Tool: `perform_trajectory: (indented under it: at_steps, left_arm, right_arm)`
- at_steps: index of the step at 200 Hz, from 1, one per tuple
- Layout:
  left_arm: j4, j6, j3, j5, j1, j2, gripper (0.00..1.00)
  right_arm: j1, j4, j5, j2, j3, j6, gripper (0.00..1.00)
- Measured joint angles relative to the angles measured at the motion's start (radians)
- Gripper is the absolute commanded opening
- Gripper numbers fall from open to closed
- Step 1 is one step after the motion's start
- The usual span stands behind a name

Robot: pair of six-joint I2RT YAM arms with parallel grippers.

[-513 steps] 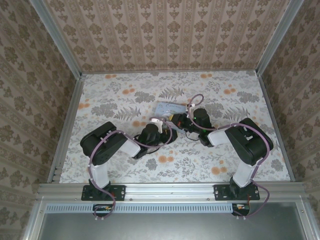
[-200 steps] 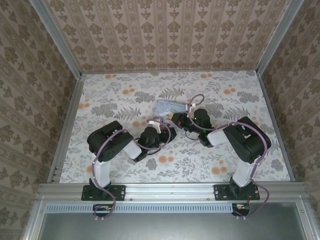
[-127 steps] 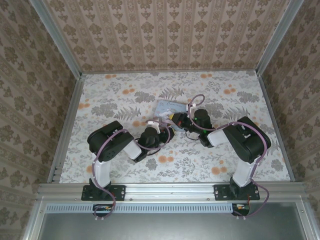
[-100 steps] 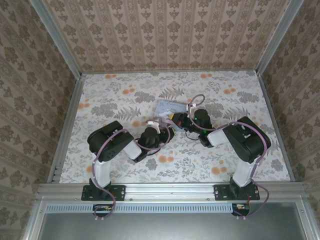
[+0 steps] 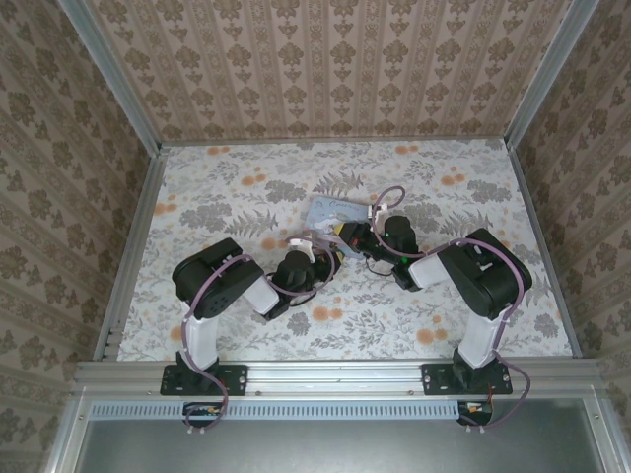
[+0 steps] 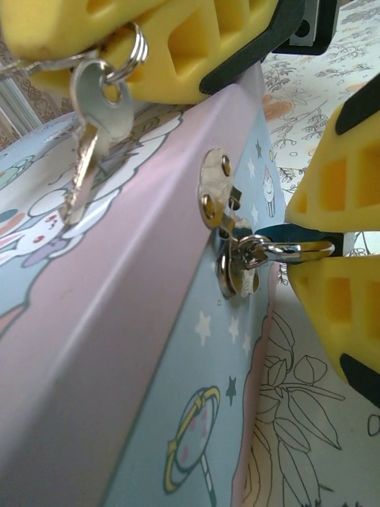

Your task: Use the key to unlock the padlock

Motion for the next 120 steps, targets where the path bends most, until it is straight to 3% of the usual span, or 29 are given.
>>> perform_trajectory:
  at_steps: [29, 120]
  left_arm:
    - [0.003, -0.003, 0.002, 0.001, 0.0, 0.0, 0.27]
    - [0.016, -0.005, 0.041, 0.003, -0.003, 0.016, 0.33]
  right_arm:
    - [0.0, 0.005, 0.0, 0.003, 0.0, 0.003, 0.0]
    - [0.0, 0.024, -0.001, 0.012, -0.001, 0.006, 0.0]
